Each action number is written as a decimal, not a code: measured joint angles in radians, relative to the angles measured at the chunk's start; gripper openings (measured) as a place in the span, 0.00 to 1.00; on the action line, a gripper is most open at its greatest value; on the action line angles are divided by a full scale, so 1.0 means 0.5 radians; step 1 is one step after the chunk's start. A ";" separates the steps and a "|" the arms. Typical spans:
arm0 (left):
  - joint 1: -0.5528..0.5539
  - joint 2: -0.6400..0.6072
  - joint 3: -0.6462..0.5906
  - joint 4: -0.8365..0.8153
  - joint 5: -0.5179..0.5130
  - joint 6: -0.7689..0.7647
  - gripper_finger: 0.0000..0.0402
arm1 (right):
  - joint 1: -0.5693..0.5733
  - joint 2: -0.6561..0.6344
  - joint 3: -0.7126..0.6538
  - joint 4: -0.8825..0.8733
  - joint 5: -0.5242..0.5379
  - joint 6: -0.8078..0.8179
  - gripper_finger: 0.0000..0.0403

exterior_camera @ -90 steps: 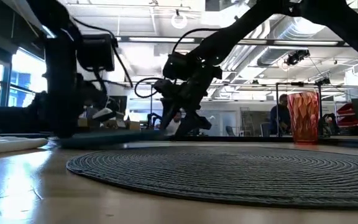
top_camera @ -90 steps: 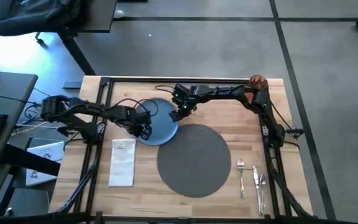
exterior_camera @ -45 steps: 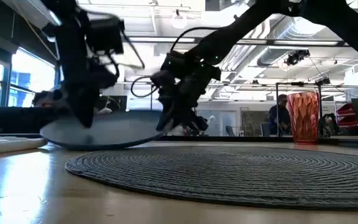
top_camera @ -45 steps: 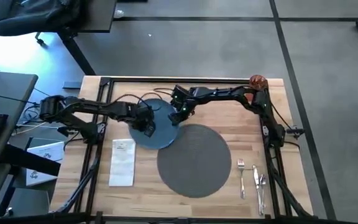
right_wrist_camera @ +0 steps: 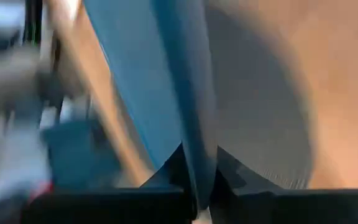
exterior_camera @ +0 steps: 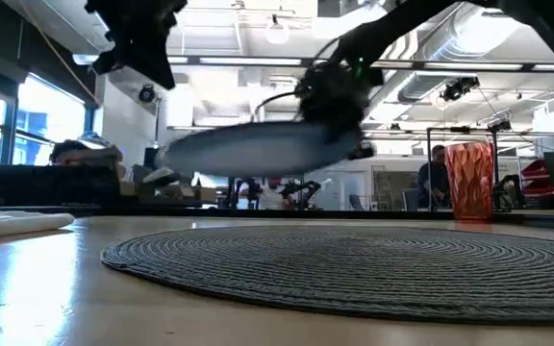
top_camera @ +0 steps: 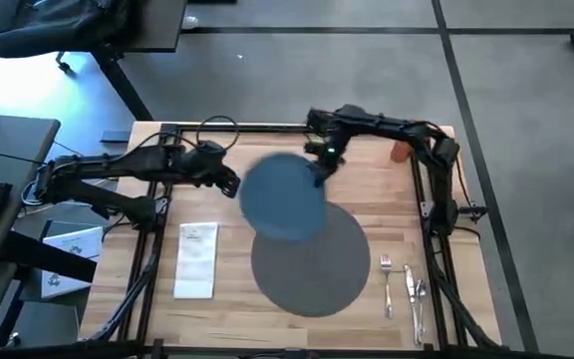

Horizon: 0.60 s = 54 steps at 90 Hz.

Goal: Set table place
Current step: Put the blue plate on the gray table mat

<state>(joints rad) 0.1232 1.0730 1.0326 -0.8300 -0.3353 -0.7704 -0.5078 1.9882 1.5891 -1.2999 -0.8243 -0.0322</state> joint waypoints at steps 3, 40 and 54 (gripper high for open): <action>-0.013 -0.015 0.001 0.005 -0.025 -0.006 0.00 | 0.031 -0.023 -0.061 -0.095 -0.026 -0.131 0.00; -0.190 0.002 -0.105 0.025 -0.014 -0.187 0.00 | 0.540 -0.265 -1.065 0.711 -0.249 0.108 0.00; -0.244 0.052 -0.112 0.029 0.031 -0.201 0.00 | 0.573 -0.263 -1.197 1.148 -0.302 0.399 0.00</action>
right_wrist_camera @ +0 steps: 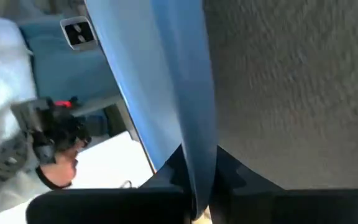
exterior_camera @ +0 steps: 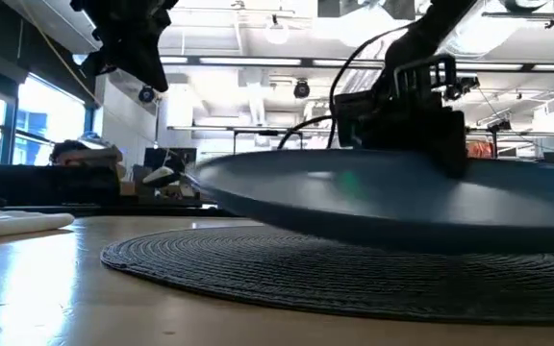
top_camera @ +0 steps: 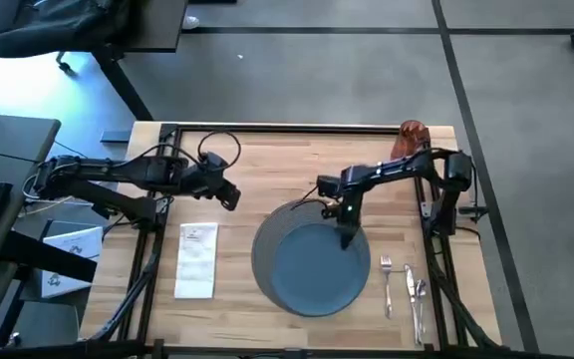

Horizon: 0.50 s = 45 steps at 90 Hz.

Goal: Set table place
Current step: Put the blue plate on the gray table mat

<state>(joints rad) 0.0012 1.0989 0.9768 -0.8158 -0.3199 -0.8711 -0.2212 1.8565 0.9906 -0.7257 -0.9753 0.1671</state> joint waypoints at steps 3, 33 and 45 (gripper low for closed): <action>-0.010 0.009 0.000 -0.001 0.005 -0.005 0.00 | -0.002 0.000 -0.018 0.071 0.002 0.050 0.00; -0.035 0.048 0.000 0.011 0.007 -0.086 0.00 | -0.070 0.005 -0.079 0.250 0.029 0.203 0.00; -0.035 0.048 0.000 0.012 0.000 -0.088 0.00 | -0.138 0.005 -0.078 0.210 -0.052 0.197 0.00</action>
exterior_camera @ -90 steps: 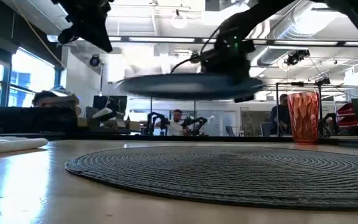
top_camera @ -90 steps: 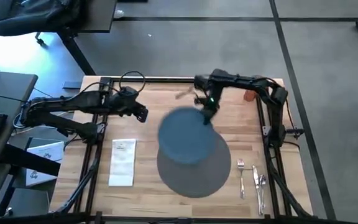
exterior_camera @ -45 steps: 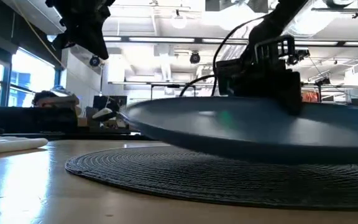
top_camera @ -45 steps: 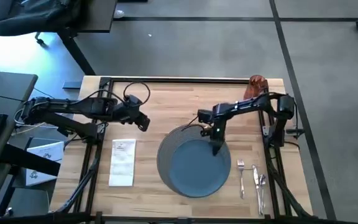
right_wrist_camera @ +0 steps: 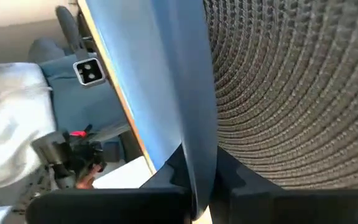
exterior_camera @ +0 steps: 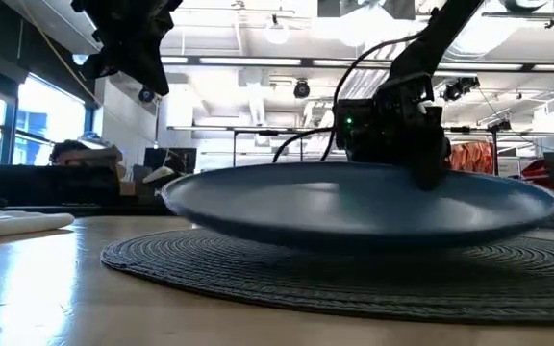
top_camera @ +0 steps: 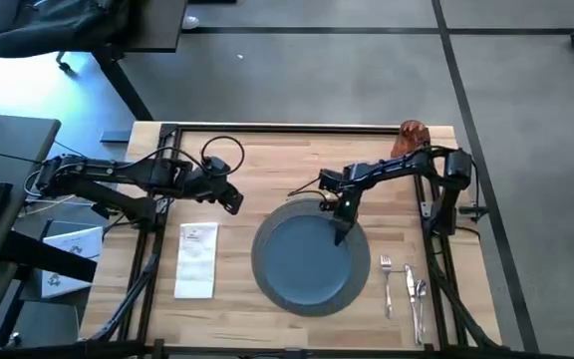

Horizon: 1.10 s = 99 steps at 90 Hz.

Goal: Set table place
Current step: Put the blue plate on the gray table mat, then adjust the gray table mat

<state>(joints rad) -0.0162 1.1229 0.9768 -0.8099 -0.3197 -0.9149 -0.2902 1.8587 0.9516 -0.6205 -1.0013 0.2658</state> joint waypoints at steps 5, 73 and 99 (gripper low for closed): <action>0.000 -0.001 0.000 -0.001 -0.001 -0.008 0.00 | -0.032 0.000 0.000 -0.030 -0.004 0.002 0.00; 0.001 -0.001 0.000 -0.001 -0.012 -0.044 0.00 | -0.079 -0.077 0.131 -0.584 0.385 -0.145 0.44; 0.001 -0.001 0.001 -0.002 -0.012 -0.042 0.00 | 0.052 -0.297 -0.013 -0.795 1.004 0.184 0.41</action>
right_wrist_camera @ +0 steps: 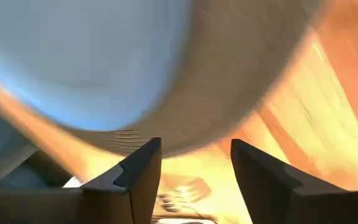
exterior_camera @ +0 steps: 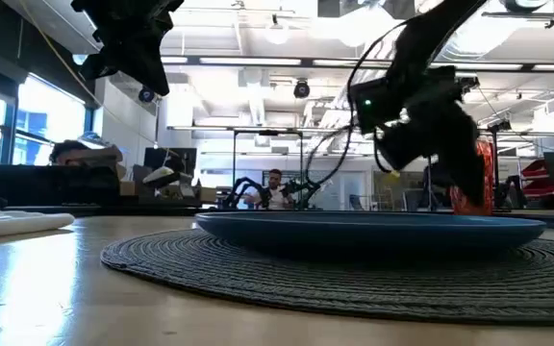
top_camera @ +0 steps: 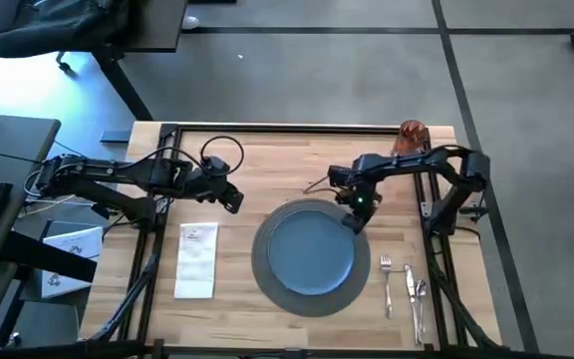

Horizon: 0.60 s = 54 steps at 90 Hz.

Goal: Set table place
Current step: Adjust the gray table mat

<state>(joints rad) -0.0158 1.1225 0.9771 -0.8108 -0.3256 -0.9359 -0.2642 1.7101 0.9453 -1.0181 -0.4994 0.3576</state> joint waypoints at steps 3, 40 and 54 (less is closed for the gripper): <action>0.000 0.000 0.000 -0.001 0.000 0.007 0.00 | 0.030 -0.009 -0.048 0.027 0.022 0.095 0.38; 0.000 -0.002 0.001 0.000 0.000 0.071 0.00 | 0.439 -0.034 -0.280 0.775 0.144 1.340 0.02; -0.008 -0.001 0.001 -0.001 0.002 0.127 0.00 | 0.468 -0.032 -0.279 1.031 0.249 1.702 0.01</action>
<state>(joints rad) -0.0200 1.1221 0.9775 -0.8112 -0.3248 -0.8726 -0.0299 1.6943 0.8059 -0.5028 -0.3750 1.2083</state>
